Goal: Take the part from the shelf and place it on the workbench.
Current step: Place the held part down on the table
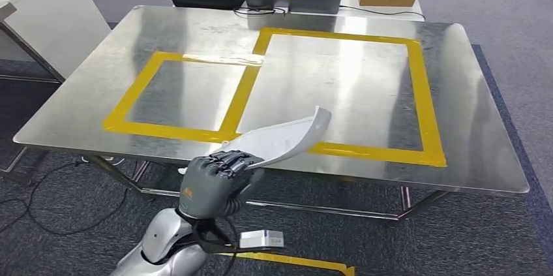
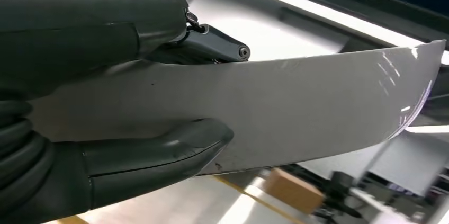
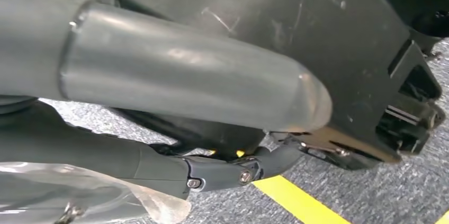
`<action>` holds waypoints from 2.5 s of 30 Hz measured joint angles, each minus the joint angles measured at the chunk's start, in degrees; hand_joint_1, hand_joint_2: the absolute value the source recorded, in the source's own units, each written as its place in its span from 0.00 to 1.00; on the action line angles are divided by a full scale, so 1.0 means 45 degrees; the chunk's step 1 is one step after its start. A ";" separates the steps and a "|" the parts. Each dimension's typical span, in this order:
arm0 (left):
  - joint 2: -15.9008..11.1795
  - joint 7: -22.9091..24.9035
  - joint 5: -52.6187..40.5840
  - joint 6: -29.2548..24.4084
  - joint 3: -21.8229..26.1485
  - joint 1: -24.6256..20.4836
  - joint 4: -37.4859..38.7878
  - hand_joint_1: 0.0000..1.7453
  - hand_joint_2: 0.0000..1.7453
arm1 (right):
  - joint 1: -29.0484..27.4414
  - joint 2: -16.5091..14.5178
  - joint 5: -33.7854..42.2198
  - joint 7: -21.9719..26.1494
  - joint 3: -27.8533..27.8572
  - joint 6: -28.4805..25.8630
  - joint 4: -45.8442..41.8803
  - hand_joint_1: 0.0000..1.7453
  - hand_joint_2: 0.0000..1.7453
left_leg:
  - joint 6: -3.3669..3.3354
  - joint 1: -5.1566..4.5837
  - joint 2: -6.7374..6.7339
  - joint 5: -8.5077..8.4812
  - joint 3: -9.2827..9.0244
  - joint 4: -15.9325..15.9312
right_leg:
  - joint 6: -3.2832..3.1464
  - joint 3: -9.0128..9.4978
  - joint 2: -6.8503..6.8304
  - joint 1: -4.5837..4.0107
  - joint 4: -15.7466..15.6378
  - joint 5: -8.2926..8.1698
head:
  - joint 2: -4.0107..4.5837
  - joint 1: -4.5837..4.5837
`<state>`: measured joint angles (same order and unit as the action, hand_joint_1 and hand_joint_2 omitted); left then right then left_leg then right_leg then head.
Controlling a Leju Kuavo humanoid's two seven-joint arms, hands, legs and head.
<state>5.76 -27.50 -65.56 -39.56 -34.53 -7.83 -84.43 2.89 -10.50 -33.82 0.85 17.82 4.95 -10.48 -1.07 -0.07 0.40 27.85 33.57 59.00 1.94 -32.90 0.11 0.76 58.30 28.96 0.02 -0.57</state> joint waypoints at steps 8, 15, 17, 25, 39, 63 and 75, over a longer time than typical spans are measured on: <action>-0.0224 0.2755 -0.2186 -0.0012 0.0085 -0.2029 0.1861 1.00 1.00 | 0.0021 0.0053 -0.0311 0.0001 0.0036 0.0193 -0.0002 0.00 0.00 | -0.0245 0.0088 -0.0015 -0.0111 -0.0079 -0.0185 | 0.0301 -0.1748 -0.0014 0.0015 0.3316 0.1181 | 0.0000 0.0136; 0.0080 0.3704 -0.1950 0.0550 -0.0921 -0.4777 0.4557 1.00 1.00 | 0.0031 0.0102 -0.0733 -0.0046 0.0036 0.0422 -0.0002 0.00 0.00 | 0.0061 -0.0003 0.0047 -0.0079 0.0062 -0.0027 | 0.0014 -0.0272 0.0009 0.0009 0.0053 -0.0234 | 0.0000 0.0133; 0.0381 0.3924 -0.1978 0.0697 -0.1218 -0.5550 0.5431 1.00 1.00 | 0.0046 0.0097 -0.0855 -0.0035 0.0036 0.0446 -0.0002 0.00 0.00 | 0.0174 0.0022 0.0022 0.0123 0.0152 0.0231 | -0.0134 -0.0238 -0.0004 0.0044 0.0005 -0.0260 | 0.0000 0.0117; 0.1536 0.4351 -0.2173 0.1302 -0.1978 -0.7759 0.9041 1.00 1.00 | 0.0117 0.0100 -0.1213 -0.0087 0.0032 0.0633 -0.0002 0.00 0.00 | 0.0203 0.0057 -0.0002 0.0265 0.1185 0.2113 | -0.0295 -0.0119 0.0020 0.0067 -0.0018 -0.0221 | 0.0000 0.0086; 0.2697 0.4969 -0.2414 0.2259 -0.2468 -0.9429 1.2686 1.00 1.00 | 0.0396 0.0106 -0.1598 -0.0222 -0.0012 0.0840 -0.0012 0.00 0.00 | -0.0289 0.0057 -0.0008 -0.0411 0.0277 -0.0194 | 0.0374 -0.1882 0.0001 0.0064 0.3031 0.0794 | 0.0000 0.0144; 0.0160 0.5882 -0.2680 0.2449 -0.2693 -0.9911 1.4453 1.00 1.00 | 0.0248 0.0155 -0.1633 -0.0148 -0.0009 0.0960 -0.0015 0.00 0.00 | -0.0122 0.0004 -0.0010 -0.0623 0.0525 -0.0151 | 0.0048 -0.0335 0.0028 -0.0018 0.0262 0.0092 | 0.0000 0.0138; 0.0395 0.5807 -0.2747 0.2185 -0.2670 -0.9902 1.4521 0.00 1.00 | 0.0250 0.0177 -0.1642 -0.0204 0.0002 0.0930 -0.0012 0.00 0.00 | 0.0017 -0.0025 0.0032 -0.0592 0.0541 -0.0048 | 0.0052 -0.0297 0.0003 -0.0026 0.0022 -0.0277 | 0.0000 0.0206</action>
<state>7.54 -1.37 -77.92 -29.73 -46.54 -52.39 -19.09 4.02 -9.70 -41.21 -0.07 17.84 9.14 -10.54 -0.99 -0.19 0.55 25.19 36.00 58.78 2.18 -34.24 0.13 0.65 58.40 27.71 0.02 0.36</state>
